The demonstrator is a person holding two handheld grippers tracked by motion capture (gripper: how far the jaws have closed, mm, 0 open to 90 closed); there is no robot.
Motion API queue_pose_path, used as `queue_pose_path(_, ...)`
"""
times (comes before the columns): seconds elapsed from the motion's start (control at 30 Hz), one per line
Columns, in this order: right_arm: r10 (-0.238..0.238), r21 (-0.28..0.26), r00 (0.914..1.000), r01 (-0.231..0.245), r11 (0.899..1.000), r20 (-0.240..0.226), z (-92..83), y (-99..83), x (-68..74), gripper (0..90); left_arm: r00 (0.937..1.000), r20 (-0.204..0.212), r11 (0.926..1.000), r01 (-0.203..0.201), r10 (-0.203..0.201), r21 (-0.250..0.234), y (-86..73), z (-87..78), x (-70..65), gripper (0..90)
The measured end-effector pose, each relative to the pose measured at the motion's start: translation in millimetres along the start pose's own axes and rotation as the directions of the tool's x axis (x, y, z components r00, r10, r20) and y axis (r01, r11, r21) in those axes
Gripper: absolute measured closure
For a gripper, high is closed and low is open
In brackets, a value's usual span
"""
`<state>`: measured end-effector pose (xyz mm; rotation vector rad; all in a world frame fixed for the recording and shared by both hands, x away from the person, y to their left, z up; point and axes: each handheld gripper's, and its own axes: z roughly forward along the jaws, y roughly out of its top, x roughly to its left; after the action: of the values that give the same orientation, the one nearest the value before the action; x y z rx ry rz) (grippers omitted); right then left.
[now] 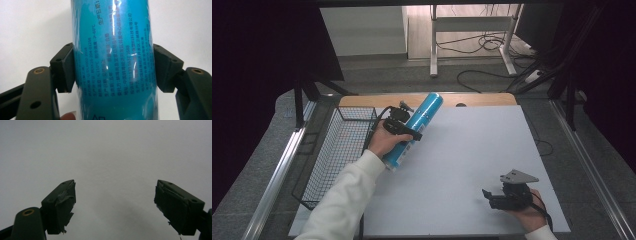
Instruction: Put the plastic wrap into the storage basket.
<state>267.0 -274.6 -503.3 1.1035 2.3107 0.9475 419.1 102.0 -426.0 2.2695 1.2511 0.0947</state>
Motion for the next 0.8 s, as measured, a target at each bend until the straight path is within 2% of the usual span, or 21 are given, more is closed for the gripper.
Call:
queue_pose_path(0.4, -0.008, -0.024, 1.0, 0.008, 1.0, 0.004, -3.2, 2.3, 1.7, 18.0, 0.9998, -0.011, 0.9997, -0.017, 0.017, -0.017, -23.3, -24.0, 4.8, 31.0)
queue_pose_path(0.8, -0.018, -0.042, 0.9998, 0.018, 0.999, 0.001, -6.0, 4.5, 3.3, 18.0, 0.9997, -0.023, 0.9987, -0.007, 0.006, -0.05, -44.5, -46.8, 12.6, 31.1)
